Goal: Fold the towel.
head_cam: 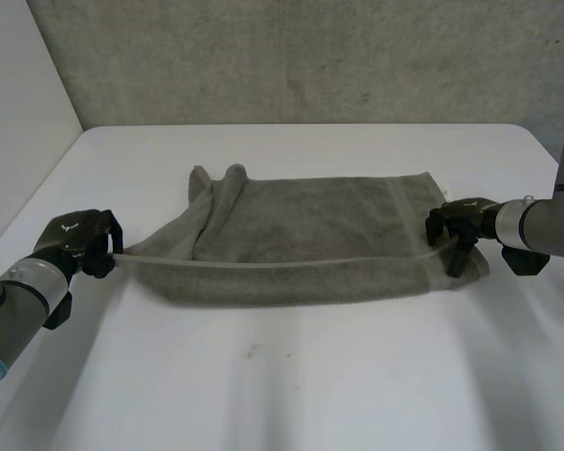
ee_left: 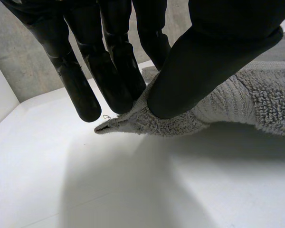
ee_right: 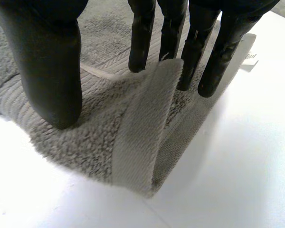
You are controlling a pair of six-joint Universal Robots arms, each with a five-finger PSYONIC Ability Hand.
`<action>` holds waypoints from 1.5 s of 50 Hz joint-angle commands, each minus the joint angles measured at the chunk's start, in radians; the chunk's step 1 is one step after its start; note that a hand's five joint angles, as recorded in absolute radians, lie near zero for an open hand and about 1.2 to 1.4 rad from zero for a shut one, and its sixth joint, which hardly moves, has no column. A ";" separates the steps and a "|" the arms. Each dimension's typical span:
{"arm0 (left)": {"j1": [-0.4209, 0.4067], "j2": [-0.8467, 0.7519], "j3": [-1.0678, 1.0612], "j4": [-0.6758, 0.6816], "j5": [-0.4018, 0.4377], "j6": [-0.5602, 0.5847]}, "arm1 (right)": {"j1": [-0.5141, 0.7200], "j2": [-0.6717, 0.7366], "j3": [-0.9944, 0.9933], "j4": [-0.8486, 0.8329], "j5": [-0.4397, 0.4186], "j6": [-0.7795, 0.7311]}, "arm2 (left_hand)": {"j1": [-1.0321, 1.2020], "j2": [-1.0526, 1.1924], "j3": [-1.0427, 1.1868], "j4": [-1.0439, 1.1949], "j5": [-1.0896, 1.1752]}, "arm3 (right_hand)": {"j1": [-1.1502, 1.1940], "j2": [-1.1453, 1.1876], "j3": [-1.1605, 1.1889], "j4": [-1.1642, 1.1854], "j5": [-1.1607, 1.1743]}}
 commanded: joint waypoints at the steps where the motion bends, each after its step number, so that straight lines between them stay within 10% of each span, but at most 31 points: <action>1: 0.000 0.000 -0.002 0.000 0.000 0.000 | -0.002 -0.016 0.044 -0.009 0.002 -0.008 | 0.197 0.179 0.180 0.179 0.189 | 0.054 0.072 0.060 0.065 0.052; 34: -0.002 0.006 -0.003 -0.009 -0.005 -0.002 | -0.048 -0.234 0.315 -0.167 0.066 -0.037 | 0.197 0.179 0.180 0.179 0.189 | 0.840 0.858 0.846 0.851 0.838; 56: -0.015 0.730 0.236 -0.248 -0.012 -0.061 | -0.184 -1.047 0.323 -0.354 -0.121 0.279 | 0.197 0.179 0.180 0.179 0.189 | 0.840 0.858 0.846 0.851 0.838; 66: -0.020 0.625 0.446 -0.516 -0.005 -0.069 | -0.299 -0.974 0.163 -0.057 -0.199 0.167 | 0.197 0.179 0.180 0.179 0.189 | 0.840 0.858 0.846 0.851 0.838; 75: -0.023 0.305 0.471 -0.586 -0.008 -0.049 | -0.163 -0.750 0.168 0.106 -0.127 -0.120 | 0.197 0.179 0.180 0.179 0.189 | 0.840 0.858 0.846 0.851 0.838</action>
